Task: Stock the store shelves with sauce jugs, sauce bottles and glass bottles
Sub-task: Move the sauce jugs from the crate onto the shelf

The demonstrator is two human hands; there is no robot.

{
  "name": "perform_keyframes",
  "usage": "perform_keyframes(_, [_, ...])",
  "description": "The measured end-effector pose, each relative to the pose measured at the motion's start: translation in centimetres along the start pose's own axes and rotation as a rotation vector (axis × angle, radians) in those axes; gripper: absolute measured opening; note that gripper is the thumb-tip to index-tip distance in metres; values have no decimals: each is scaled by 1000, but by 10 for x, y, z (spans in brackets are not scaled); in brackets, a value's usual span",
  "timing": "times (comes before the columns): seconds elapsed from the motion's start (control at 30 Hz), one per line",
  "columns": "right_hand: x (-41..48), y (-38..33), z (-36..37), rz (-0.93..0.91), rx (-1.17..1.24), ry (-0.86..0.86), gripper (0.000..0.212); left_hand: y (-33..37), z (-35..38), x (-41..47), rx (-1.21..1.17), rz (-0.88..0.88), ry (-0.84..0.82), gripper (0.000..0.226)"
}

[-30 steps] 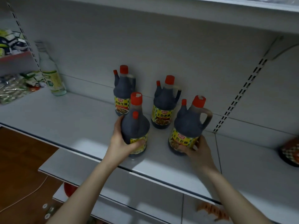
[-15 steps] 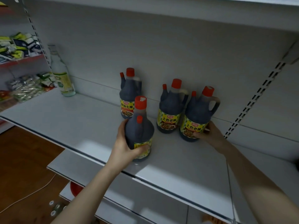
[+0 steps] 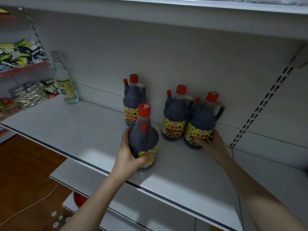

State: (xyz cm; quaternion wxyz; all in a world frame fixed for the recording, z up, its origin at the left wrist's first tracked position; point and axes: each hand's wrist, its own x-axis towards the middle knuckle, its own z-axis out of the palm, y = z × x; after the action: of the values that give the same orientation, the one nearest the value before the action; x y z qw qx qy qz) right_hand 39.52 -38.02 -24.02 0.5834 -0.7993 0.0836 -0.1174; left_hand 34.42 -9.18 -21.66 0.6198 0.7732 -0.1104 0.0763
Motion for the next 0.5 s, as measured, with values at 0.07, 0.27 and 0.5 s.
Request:
perform_keyframes(0.07, [0,1,0,-3,-2,-9,63,-1,0,0,7,0,4,83])
perform_keyframes(0.27, [1,7,3,-26,-31,7,63,0,4,-2,-18,7,35,84])
perform_keyframes(0.5, [-10,0,7,-50,-69,17,65,-19,-21,-4,-58,-126,-137,115])
